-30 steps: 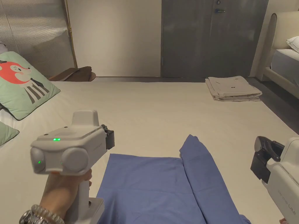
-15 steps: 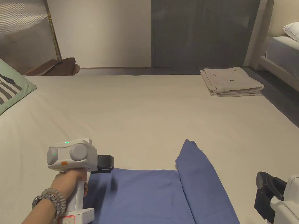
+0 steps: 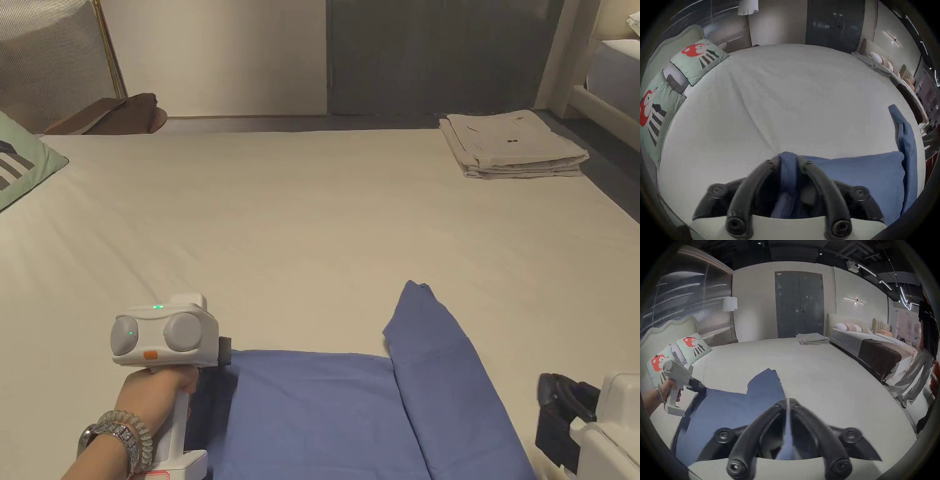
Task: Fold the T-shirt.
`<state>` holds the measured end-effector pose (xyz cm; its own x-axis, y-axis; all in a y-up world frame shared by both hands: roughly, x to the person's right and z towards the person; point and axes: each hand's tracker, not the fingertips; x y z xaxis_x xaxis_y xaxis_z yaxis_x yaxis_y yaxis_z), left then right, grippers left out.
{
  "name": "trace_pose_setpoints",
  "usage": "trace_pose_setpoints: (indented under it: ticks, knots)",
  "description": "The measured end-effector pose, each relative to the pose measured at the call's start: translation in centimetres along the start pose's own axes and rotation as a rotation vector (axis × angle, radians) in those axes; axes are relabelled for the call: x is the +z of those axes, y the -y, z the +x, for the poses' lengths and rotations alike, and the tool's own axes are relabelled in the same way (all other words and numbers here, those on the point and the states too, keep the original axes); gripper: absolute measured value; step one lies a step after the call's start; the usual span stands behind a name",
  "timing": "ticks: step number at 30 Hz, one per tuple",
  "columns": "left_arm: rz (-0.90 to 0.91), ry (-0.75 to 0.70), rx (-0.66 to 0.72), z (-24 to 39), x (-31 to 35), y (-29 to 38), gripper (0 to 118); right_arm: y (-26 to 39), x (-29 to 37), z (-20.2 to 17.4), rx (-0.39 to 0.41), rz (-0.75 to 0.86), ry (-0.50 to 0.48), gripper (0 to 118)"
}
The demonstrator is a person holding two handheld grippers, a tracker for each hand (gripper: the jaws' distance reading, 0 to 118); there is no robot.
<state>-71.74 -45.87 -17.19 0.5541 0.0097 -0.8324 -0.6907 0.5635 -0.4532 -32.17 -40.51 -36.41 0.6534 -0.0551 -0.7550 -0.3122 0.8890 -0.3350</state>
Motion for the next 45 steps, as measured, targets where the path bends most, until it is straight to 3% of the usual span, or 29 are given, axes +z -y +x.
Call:
trace_pose_setpoints:
  ticks: [1, 2, 3, 4, 10, 13, 15, 17, 19, 20, 21, 25, 30, 40, 45]
  knots:
    - [0.005, 0.007, -0.003, 0.0, 0.2, 0.1, 7, -0.5, -0.8, 0.0, -0.002, -0.032, -0.015, 27]
    - [0.010, 0.010, -0.006, 0.1, 0.5, 0.2, 5, -0.9, -2.1, 0.0, 0.006, -0.053, -0.027, 69]
    - [0.018, 0.021, -0.004, 0.1, 0.8, 0.3, 5, -1.2, -3.6, 0.1, 0.017, -0.089, -0.040, 96]
    - [0.024, 0.028, -0.004, 0.1, 1.0, 0.4, 5, -1.8, -4.8, 0.1, 0.028, -0.117, -0.055, 108]
    - [0.082, 0.041, -0.015, 0.2, 4.1, 0.8, 5, -4.3, -13.5, 0.1, -0.011, -0.226, -0.078, 108]
    - [0.089, 0.045, -0.012, -0.5, 3.7, 0.3, 5, -4.4, -17.9, 0.1, -0.029, -0.339, -0.111, 106]
    - [0.088, 0.049, -0.005, -0.7, 3.8, 0.3, 5, -4.0, -19.1, -0.7, -0.032, -0.393, -0.085, 94]
    - [0.083, 0.050, 0.006, -0.9, 3.3, 0.2, 5, -3.2, -20.2, -1.1, -0.019, -0.428, -0.077, 71]
    - [0.081, 0.049, 0.005, -1.0, 3.2, 0.4, 5, -2.3, -20.8, -1.1, -0.059, -0.456, -0.117, 47]
    - [0.080, 0.048, 0.004, -1.0, 3.1, 0.5, 5, -2.1, -20.7, -1.1, -0.085, -0.451, -0.153, 21]
    - [0.079, 0.048, 0.005, -1.1, 3.1, 0.6, 5, -1.9, -20.4, -1.0, -0.114, -0.441, -0.177, 6]
    - [0.095, 0.066, 0.023, -1.8, 3.8, 1.1, 5, -3.2, -16.7, -0.7, -0.067, -0.303, -0.186, 5]
    - [0.156, 0.092, 0.049, -2.8, 7.1, 1.8, 5, -5.2, -11.3, 1.0, -0.099, -0.138, -0.207, 4]
    - [0.371, 0.097, 0.141, -6.9, 19.1, 6.0, 5, -7.7, 3.2, 5.9, -0.050, 0.144, -0.084, 4]
    - [0.497, 0.104, 0.186, -8.3, 25.9, 8.4, 5, -8.0, 10.5, 7.3, -0.067, 0.274, -0.065, 4]
